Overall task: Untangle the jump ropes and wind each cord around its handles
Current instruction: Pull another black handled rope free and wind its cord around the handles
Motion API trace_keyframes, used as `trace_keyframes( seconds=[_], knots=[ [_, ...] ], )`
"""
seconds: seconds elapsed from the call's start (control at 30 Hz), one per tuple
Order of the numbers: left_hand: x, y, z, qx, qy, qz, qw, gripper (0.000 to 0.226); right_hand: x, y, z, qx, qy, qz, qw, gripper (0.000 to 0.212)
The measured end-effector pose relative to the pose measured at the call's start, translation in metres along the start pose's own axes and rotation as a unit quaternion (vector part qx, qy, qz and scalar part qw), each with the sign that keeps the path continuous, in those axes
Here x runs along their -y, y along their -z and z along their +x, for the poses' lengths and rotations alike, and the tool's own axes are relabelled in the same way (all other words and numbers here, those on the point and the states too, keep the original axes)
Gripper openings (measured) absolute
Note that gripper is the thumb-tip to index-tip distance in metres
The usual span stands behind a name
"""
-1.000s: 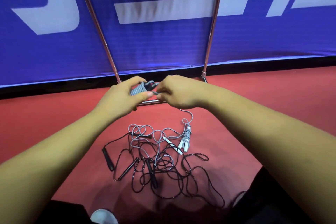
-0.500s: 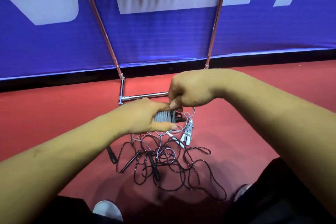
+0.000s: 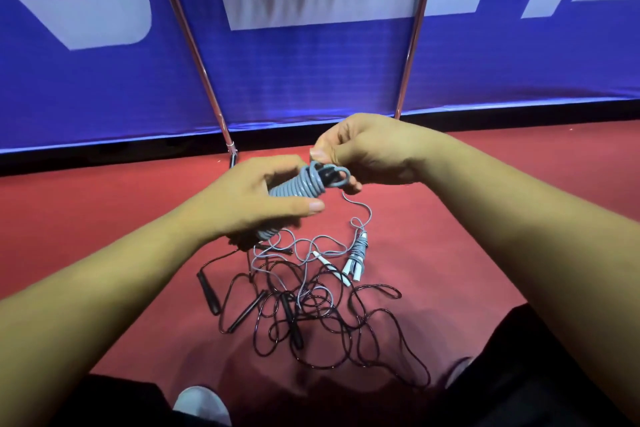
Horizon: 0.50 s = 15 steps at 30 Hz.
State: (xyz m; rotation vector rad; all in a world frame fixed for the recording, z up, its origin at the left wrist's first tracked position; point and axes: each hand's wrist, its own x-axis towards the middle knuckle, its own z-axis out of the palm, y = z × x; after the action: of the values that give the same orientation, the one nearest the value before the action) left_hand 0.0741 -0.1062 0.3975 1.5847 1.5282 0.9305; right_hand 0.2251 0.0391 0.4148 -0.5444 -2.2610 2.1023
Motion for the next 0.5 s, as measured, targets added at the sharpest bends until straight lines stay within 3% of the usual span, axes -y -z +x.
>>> trace_keyframes(
  seconds=[0.1, 0.23, 0.33, 0.5],
  knots=[
    [-0.001, 0.004, 0.0, -0.026, 0.005, 0.008, 1.0, 0.012, -0.004, -0.008, 0.003, -0.081, 0.02, 0.034, 0.996, 0.023],
    [0.0, -0.004, 0.002, -0.072, -0.011, -0.062, 0.995, 0.027, -0.006, -0.017, 0.007, -0.155, 0.043, 0.083, 0.983, 0.025],
    [-0.005, -0.009, 0.008, -0.143, -0.021, -0.171, 0.975, 0.039, 0.003, -0.021, 0.006, -0.204, 0.064, 0.071, 0.974, 0.024],
    [-0.008, -0.013, 0.013, -0.23, -0.026, -0.261, 0.937, 0.032, 0.01, -0.025, 0.008, -0.253, 0.084, 0.063, 0.962, 0.028]
  ],
)
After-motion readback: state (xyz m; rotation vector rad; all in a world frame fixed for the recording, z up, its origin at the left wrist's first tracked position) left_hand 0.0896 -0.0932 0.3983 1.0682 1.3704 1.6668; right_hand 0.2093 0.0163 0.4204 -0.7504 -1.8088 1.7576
